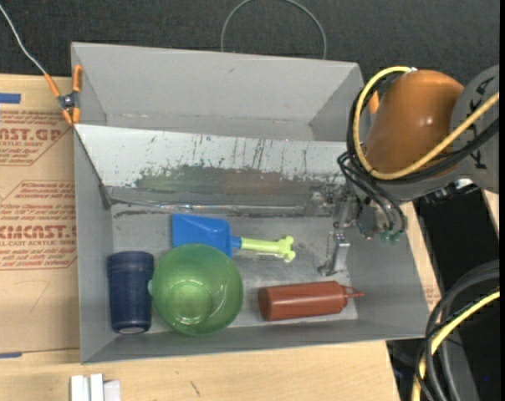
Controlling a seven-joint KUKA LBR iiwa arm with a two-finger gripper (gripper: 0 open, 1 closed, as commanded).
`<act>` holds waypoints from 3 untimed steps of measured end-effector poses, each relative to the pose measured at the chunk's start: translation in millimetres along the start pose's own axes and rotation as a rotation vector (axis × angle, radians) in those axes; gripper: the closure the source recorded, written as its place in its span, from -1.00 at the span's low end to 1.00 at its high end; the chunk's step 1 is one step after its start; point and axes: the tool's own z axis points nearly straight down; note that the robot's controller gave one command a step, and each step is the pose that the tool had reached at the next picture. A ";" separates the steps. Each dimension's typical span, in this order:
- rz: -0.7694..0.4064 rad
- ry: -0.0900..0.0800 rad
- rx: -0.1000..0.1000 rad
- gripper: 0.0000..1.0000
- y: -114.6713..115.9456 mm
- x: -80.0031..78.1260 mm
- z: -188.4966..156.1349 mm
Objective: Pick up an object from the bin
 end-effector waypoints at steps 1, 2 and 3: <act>-0.001 -0.008 0.001 -1.00 0.3 -1.5 -4.7; -0.028 -0.007 0.000 -1.00 48.0 -34.8 108.2; 0.074 -0.007 -0.001 -1.00 59.6 -38.2 75.2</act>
Offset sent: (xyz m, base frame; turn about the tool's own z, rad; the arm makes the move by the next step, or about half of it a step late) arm 0.0380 0.0568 -0.1310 -0.0337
